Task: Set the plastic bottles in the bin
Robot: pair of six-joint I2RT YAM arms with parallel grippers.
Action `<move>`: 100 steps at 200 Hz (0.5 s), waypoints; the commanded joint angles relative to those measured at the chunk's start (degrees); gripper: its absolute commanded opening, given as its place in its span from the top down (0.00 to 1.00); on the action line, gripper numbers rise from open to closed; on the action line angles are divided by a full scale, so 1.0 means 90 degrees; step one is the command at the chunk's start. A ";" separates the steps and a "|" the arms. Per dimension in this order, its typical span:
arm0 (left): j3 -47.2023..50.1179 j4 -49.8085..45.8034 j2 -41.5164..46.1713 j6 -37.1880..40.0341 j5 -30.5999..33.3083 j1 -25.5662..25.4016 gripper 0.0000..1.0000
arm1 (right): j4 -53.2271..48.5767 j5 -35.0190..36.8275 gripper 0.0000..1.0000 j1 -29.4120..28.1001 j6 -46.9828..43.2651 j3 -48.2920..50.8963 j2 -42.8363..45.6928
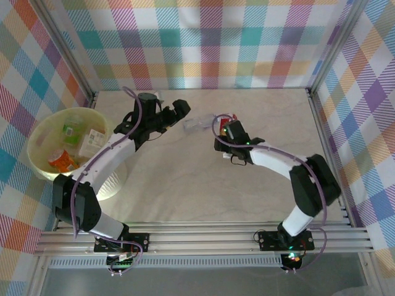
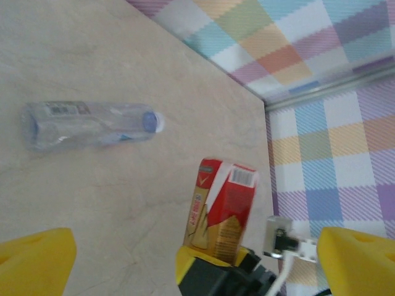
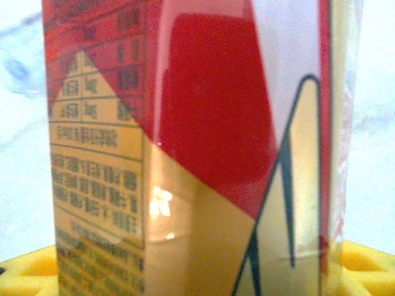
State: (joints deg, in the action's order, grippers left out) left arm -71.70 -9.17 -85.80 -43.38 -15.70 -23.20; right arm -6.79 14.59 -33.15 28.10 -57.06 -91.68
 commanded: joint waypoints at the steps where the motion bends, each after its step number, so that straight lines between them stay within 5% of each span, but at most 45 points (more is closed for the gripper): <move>1: -0.0096 0.0379 -0.0170 0.0328 -0.0358 -0.0321 0.00 | 0.0733 -0.0405 0.49 -0.0028 -0.0920 0.0351 0.0654; 31: -0.0223 0.0639 -0.0363 0.0484 -0.0485 -0.0640 0.00 | 0.1026 -0.1141 0.58 -0.0028 -0.1874 0.0696 0.1449; 62: -0.0055 0.1694 -0.0510 0.0380 -0.1163 -0.0908 0.01 | 0.0862 -0.1802 0.57 -0.0028 -0.2480 0.0705 0.1837; 100: 0.0129 0.2229 -0.0500 0.0426 -0.1083 -0.1160 0.00 | 0.0764 -0.2740 0.54 -0.0028 -0.2522 0.0628 0.1955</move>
State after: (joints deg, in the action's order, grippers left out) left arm -71.59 4.03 -90.39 -40.82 -23.77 -32.51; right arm -0.91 -1.96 -33.15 8.21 -51.13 -75.24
